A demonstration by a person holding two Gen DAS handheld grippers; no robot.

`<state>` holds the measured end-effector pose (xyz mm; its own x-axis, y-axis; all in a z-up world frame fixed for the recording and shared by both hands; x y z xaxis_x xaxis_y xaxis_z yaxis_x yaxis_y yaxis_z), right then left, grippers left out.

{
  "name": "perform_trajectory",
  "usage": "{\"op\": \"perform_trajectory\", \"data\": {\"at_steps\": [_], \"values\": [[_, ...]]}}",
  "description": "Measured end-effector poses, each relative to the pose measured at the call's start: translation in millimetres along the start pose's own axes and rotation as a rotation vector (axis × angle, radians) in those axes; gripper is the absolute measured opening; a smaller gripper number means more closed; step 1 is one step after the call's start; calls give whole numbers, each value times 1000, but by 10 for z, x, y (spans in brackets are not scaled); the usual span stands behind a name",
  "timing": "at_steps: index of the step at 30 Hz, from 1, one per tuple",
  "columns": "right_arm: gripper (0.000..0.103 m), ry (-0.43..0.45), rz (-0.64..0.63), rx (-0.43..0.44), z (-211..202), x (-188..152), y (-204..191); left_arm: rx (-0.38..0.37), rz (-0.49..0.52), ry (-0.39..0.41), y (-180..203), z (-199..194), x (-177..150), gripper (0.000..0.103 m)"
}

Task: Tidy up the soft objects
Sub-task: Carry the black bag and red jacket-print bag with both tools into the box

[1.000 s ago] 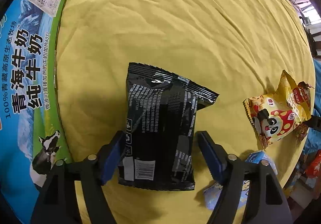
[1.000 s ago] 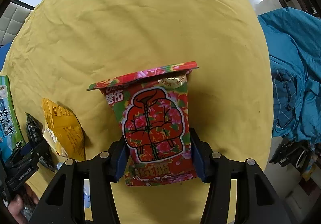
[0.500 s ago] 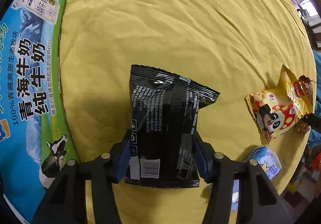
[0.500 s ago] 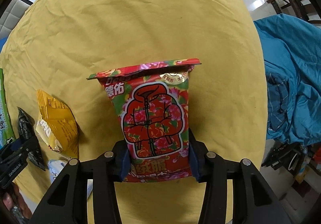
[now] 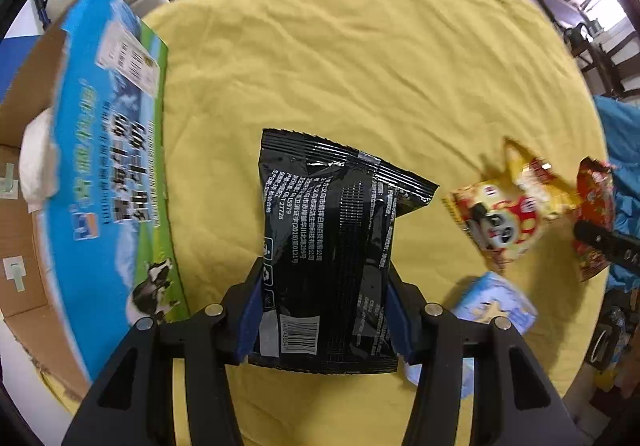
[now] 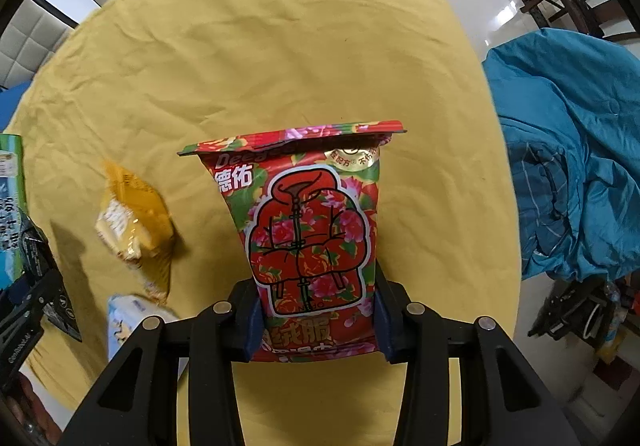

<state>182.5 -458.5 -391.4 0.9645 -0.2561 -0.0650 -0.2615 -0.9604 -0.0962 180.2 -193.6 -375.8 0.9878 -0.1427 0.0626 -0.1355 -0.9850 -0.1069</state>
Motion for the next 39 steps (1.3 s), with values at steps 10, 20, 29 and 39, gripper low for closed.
{"op": "perform_trajectory", "data": {"at_steps": [10, 20, 29, 39], "values": [[45, 96, -24, 86, -662, -192, -268, -87, -31, 121, -188, -824, -179, 50], [45, 157, -124, 188, -1235, -522, -1181, -154, -61, 216, -700, -1430, -180, 50], [45, 171, -210, 276, -1510, -797, -2303, -185, -107, 271, -1589, -1743, -189, 50], [45, 142, -323, 319, -1358, -895, -3771, -69, -178, 249, -3035, -1553, -46, 50]]}}
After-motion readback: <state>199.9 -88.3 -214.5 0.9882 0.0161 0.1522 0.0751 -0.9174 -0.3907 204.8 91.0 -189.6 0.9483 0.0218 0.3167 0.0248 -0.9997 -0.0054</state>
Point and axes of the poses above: each gripper's, at about its wrist camera, not at the fingertips, and z roughly the way its jaws point, y to its right, x to its top, the point moved 3 cm from there along z, roughly the way its jaws point, and after that the axes turned 6 degrees about x, right-handed, at the moved point
